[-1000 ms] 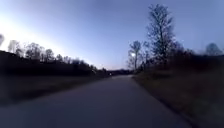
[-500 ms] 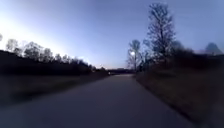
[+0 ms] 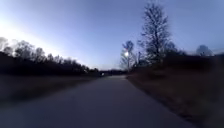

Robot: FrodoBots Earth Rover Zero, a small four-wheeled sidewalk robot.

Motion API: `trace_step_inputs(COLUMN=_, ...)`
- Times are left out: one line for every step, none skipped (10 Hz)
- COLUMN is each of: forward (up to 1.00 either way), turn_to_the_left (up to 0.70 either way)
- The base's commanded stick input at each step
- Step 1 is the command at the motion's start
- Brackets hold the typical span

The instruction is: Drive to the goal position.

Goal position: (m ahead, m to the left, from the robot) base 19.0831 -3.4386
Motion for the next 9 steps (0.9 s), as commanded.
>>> trace_step_inputs(forward=1.00, turn_to_the_left=0.00)
trace_step_inputs(forward=1.00, turn_to_the_left=0.00)
trace_step_inputs(forward=1.00, turn_to_the_left=0.00)
trace_step_inputs(forward=1.00, turn_to_the_left=0.00)
trace_step_inputs(forward=1.00, turn_to_the_left=0.00)
trace_step_inputs(forward=1.00, turn_to_the_left=0.00)
trace_step_inputs(forward=1.00, turn_to_the_left=0.00)
trace_step_inputs(forward=1.00, turn_to_the_left=0.00)
trace_step_inputs(forward=1.00, turn_to_the_left=0.00)
